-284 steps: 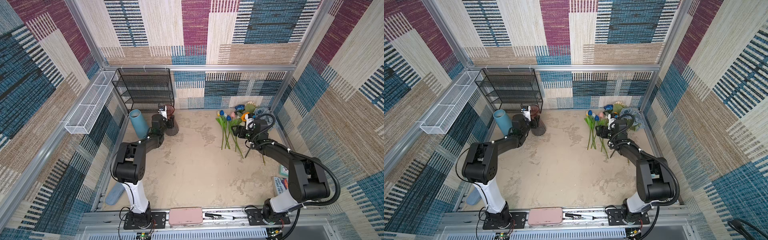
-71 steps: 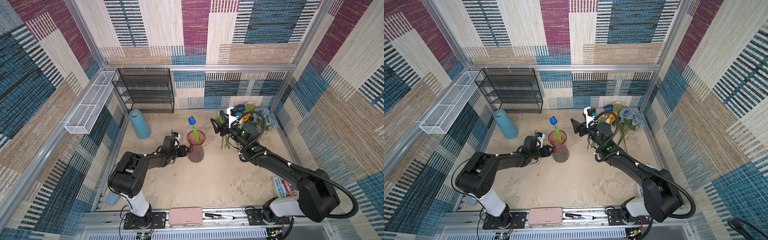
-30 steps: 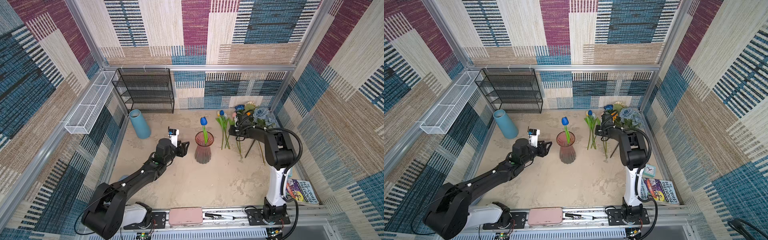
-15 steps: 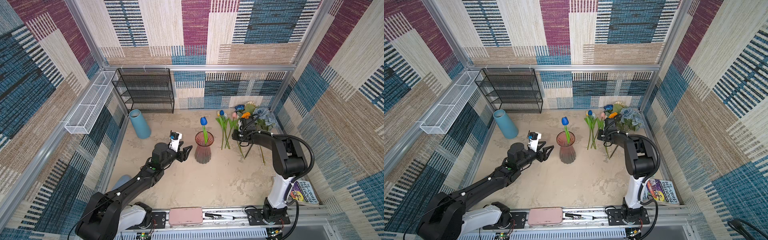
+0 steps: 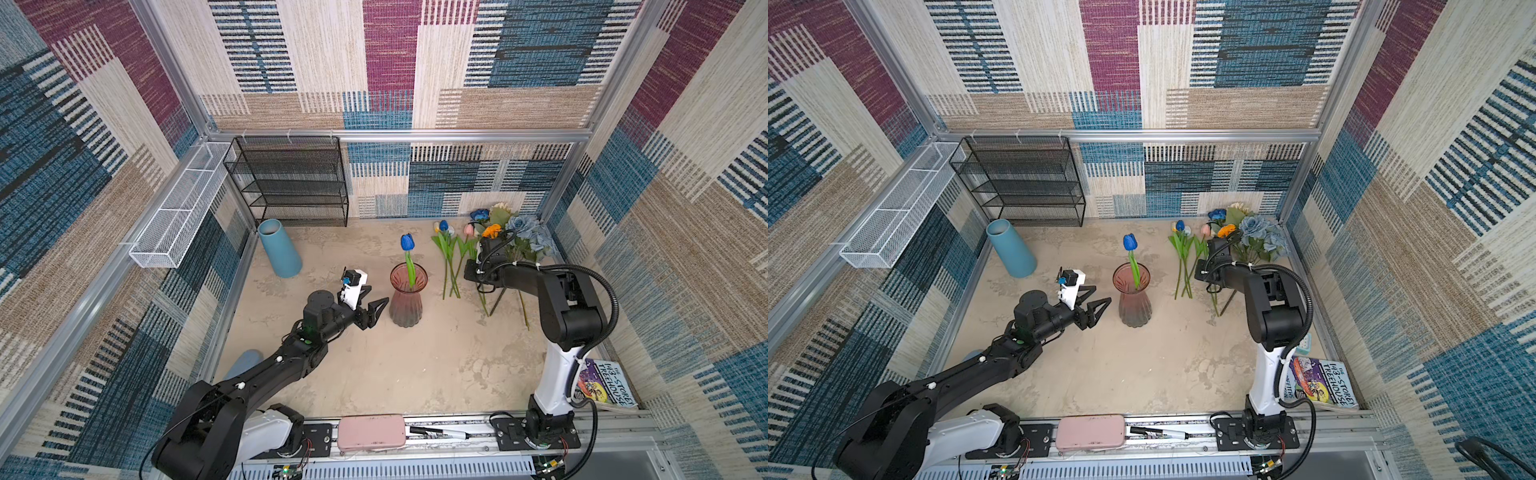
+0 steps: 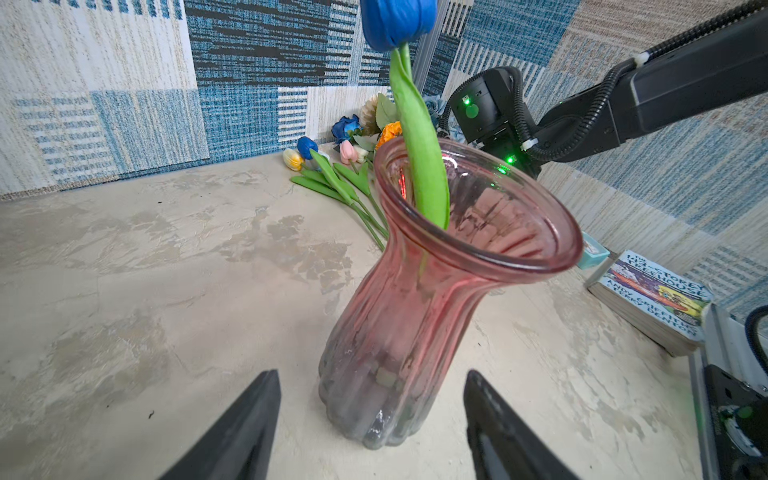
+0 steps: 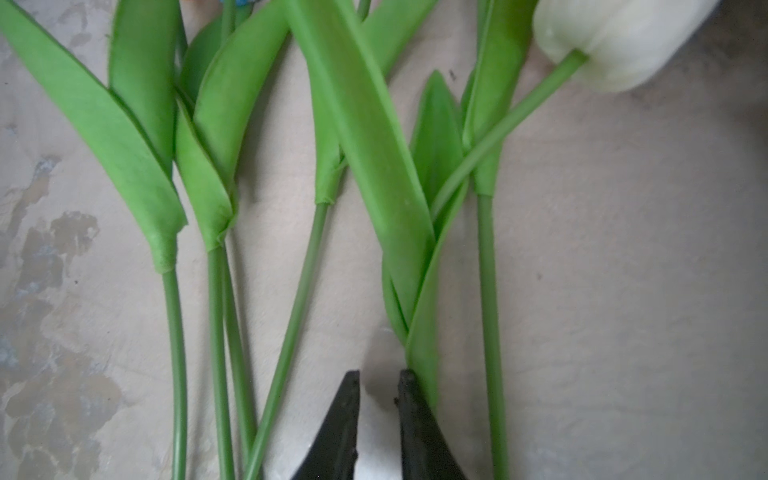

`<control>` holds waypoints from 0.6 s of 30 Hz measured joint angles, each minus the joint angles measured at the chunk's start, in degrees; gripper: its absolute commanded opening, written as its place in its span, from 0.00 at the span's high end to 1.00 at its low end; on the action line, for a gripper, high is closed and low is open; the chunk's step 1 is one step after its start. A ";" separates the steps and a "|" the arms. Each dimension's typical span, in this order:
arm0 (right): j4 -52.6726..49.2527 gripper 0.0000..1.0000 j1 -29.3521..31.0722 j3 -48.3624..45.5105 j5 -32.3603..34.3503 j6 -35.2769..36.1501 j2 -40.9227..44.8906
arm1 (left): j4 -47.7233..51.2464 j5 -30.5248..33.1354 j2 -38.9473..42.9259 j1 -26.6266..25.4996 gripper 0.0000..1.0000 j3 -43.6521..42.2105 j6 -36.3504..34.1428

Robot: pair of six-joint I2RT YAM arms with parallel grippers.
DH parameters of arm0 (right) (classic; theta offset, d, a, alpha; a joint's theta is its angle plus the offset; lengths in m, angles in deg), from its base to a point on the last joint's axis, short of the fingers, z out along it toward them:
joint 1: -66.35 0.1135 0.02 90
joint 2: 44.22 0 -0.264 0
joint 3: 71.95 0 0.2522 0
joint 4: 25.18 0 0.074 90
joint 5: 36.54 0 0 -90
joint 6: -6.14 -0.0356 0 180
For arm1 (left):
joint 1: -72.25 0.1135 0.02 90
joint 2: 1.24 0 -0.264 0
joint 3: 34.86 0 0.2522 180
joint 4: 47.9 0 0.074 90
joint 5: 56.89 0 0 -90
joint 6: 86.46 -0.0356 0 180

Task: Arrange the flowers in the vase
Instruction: 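Move the right gripper back to the tulips while the left gripper releases the vase, then grasp a white tulip stem with the right gripper and lift it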

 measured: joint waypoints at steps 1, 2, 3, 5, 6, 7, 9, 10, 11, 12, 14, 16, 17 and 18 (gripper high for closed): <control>-0.92 0.73 0.02 -0.44 0.00 0.00 1.01 | -0.20 0.00 0.00 0.00 0.27 0.09 0.00; -1.60 0.72 0.02 -0.70 -0.04 0.00 2.05 | -0.37 0.00 0.00 0.00 0.27 0.09 -0.07; -1.95 0.72 0.02 -0.98 -0.07 0.00 3.63 | -0.39 0.00 -0.04 0.00 0.27 0.17 -0.15; -1.86 0.69 0.02 -1.53 -0.04 0.00 6.80 | -0.44 0.00 -0.24 0.00 0.27 0.33 -0.17; -1.73 0.68 0.02 -1.79 -0.02 0.00 8.22 | -0.70 0.00 -0.39 0.00 0.27 0.39 -0.17; -1.60 0.68 0.02 -1.95 0.02 0.02 9.11 | -0.81 0.00 -0.48 0.00 0.27 0.42 -0.17; -1.60 0.68 0.00 -1.88 0.35 0.02 9.68 | -1.22 -0.04 -0.72 0.00 0.27 0.50 -0.17; -1.81 0.68 0.00 -1.66 0.85 0.02 9.29 | -1.22 -0.04 -0.81 0.00 0.27 0.70 -0.17; -2.14 0.68 -0.02 -1.29 1.27 0.04 8.70 | -1.22 -0.15 -0.83 0.00 0.27 0.85 -0.17; -2.23 0.68 -0.04 -0.85 1.66 0.04 7.82 | -1.22 -0.31 -0.79 0.00 0.27 1.11 -0.24; -2.27 0.68 -0.15 -0.04 2.34 0.07 5.95 | -1.20 -0.39 -0.52 0.00 0.27 1.38 -0.42; -2.58 0.68 -0.15 0.66 3.19 0.07 3.98 | -1.16 -0.39 0.13 0.00 0.27 1.44 -0.72; -2.84 0.68 -0.15 0.92 3.32 0.07 3.23 | -1.14 -0.39 0.46 0.00 0.27 1.44 -0.98; -3.19 0.68 -0.15 1.31 3.67 0.07 2.47 | -1.11 -0.37 0.79 0.00 0.27 1.44 -1.31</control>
